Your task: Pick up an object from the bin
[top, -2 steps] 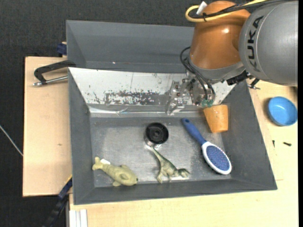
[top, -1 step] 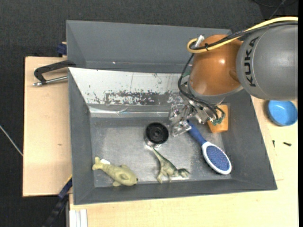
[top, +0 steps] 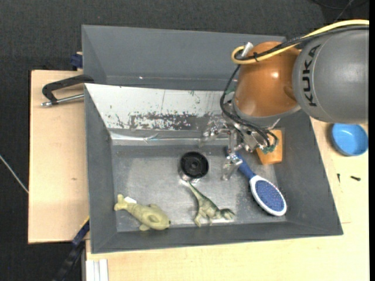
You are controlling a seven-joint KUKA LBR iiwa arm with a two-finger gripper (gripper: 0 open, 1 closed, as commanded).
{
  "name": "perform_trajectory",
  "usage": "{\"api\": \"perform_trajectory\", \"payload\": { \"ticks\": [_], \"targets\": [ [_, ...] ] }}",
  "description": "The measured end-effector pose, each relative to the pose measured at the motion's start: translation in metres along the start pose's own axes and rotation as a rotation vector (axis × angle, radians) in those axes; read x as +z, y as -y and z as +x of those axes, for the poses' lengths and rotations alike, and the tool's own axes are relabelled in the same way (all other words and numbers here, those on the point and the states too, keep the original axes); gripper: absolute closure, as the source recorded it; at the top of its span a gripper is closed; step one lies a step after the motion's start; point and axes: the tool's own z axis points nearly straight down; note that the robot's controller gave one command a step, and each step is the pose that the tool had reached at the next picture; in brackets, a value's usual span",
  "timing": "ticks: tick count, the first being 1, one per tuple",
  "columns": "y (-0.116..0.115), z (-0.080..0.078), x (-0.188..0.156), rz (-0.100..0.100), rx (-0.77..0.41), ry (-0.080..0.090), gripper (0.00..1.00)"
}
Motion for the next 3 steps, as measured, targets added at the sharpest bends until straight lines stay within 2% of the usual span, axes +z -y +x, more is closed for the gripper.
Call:
{"api": "perform_trajectory", "payload": {
  "ticks": [1, 2, 3],
  "targets": [
    [-0.068, -0.003, 0.051, 0.002, -0.17, 0.006, 0.0],
    [-0.068, -0.006, 0.048, 0.003, -0.168, 0.015, 1.0],
    [-0.061, -0.007, -0.091, 0.006, -0.226, 0.012, 1.0]
  ]
}}
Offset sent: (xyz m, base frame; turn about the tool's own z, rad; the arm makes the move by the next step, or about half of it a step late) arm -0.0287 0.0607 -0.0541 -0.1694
